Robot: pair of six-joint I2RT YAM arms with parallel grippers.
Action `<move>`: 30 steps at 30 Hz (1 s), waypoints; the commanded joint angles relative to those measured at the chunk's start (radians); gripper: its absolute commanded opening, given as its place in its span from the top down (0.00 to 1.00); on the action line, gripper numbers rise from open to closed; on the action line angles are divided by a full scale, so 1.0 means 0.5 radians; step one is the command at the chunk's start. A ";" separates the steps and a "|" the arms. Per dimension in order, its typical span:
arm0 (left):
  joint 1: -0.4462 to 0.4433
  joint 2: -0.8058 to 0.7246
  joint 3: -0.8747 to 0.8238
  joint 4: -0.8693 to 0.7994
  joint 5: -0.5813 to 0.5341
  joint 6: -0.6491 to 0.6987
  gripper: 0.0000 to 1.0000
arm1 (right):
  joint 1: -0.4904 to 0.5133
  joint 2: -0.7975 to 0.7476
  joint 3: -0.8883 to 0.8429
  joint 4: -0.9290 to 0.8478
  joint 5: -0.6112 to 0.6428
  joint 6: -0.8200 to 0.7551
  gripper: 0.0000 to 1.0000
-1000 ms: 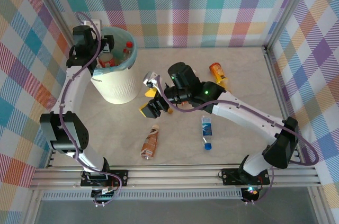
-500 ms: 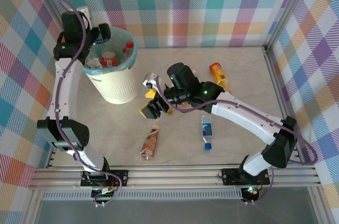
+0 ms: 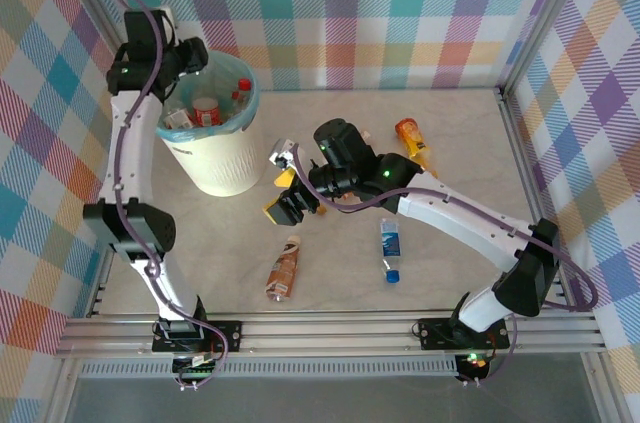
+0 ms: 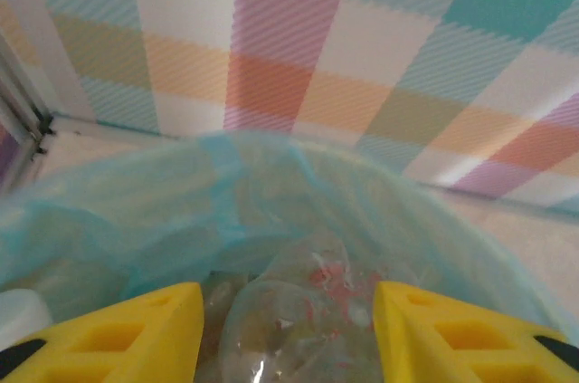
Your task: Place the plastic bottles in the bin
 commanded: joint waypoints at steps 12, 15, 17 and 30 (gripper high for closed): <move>-0.012 -0.152 -0.649 -0.273 -0.350 0.127 0.50 | 0.021 0.083 0.074 -0.010 -0.097 -0.005 0.21; 0.012 -0.163 -0.725 -0.241 -0.359 0.124 0.50 | 0.022 0.086 0.074 -0.010 -0.101 -0.001 0.21; 0.026 -0.150 -0.730 -0.235 -0.342 0.109 0.50 | 0.023 0.088 0.075 -0.015 -0.101 -0.002 0.21; 0.045 -0.090 -0.204 -0.365 -0.187 -0.009 0.45 | 0.030 0.034 0.100 -0.033 -0.060 0.011 0.21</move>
